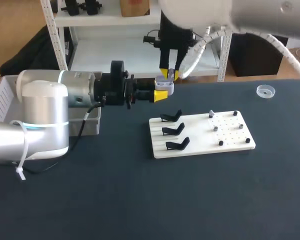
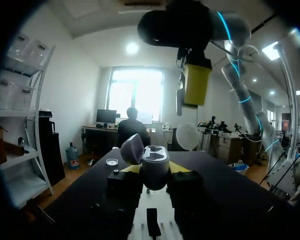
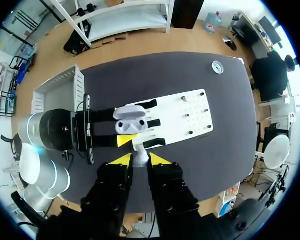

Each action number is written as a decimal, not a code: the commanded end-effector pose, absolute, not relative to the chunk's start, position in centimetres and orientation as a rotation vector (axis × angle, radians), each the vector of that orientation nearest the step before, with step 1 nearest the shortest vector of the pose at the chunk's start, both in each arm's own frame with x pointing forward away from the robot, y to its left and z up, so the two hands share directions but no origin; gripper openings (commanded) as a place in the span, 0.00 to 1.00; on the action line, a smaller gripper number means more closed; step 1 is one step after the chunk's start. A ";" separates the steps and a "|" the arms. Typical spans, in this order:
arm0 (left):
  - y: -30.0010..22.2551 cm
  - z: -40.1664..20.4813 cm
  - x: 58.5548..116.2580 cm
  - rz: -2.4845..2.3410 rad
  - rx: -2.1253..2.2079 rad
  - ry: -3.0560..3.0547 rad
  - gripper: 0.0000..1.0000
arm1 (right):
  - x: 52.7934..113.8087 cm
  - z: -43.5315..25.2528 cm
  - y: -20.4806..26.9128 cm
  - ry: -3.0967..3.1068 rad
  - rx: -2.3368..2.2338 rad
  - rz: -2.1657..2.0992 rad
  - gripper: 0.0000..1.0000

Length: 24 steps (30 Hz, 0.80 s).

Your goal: Pick up each earbud case from the left stands, insert the matching earbuds, close the lid, and place the case in the box.

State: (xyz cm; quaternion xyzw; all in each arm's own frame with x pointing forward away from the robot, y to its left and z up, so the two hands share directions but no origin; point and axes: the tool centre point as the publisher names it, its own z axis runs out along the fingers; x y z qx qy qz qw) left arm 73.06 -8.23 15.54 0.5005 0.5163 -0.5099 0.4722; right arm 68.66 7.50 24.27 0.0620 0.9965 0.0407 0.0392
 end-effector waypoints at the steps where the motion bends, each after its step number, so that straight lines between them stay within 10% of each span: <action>1: -8.2 15.5 72.9 -1.245 1.222 1.263 0.00 | 68.1 24.2 7.3 2.944 0.194 0.118 0.00; 24: -8.2 15.5 72.9 -1.245 1.222 1.263 0.00 | 69.3 23.9 6.9 2.731 1.121 0.012 0.00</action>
